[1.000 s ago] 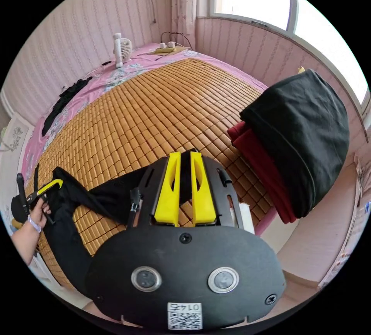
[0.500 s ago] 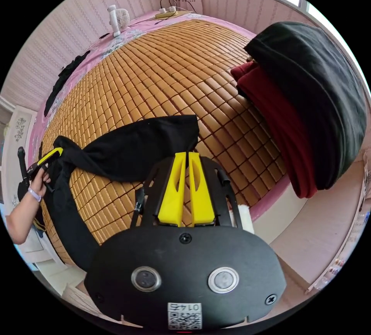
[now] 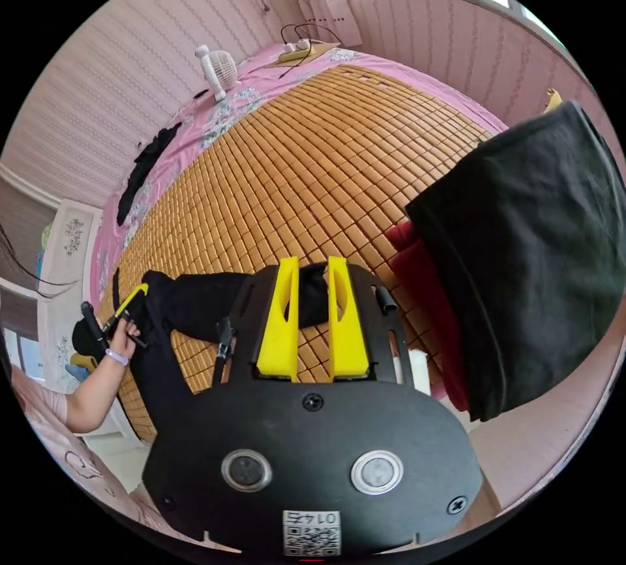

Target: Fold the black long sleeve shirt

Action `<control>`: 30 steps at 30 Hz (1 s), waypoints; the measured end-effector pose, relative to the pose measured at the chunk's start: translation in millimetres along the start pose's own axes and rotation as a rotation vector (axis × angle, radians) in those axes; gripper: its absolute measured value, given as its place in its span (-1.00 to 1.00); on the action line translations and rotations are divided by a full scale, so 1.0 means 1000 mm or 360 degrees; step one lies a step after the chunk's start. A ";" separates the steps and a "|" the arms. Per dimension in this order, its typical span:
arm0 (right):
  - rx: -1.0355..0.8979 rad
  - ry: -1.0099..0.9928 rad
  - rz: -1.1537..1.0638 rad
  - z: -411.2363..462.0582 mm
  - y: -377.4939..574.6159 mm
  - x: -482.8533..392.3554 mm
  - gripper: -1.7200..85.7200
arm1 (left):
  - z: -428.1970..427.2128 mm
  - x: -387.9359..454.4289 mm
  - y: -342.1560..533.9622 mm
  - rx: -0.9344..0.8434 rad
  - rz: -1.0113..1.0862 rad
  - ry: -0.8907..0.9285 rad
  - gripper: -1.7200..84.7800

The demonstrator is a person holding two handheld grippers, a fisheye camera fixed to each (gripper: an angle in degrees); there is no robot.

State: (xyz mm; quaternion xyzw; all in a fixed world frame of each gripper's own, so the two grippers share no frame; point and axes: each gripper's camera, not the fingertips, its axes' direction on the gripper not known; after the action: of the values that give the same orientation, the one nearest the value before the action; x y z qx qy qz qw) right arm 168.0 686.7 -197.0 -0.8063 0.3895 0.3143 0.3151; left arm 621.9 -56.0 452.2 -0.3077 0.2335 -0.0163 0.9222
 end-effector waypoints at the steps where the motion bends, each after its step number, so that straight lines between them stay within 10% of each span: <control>1: -0.0046 0.0070 -0.0033 0.018 0.004 -0.007 -0.76 | -0.003 0.002 -0.001 0.0005 0.0012 -0.0016 -0.96; 30: -0.0091 0.0337 -0.0032 0.043 0.043 -0.041 -0.95 | -0.010 -0.007 -0.041 -0.0217 0.0162 -0.0089 -0.78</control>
State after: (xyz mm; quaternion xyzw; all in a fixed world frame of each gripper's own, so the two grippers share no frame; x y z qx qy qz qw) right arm 100.7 714.8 -203.4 -0.8476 0.4034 0.2350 0.2522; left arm 616.4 -93.7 471.9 -0.3578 0.2236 0.0552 0.9049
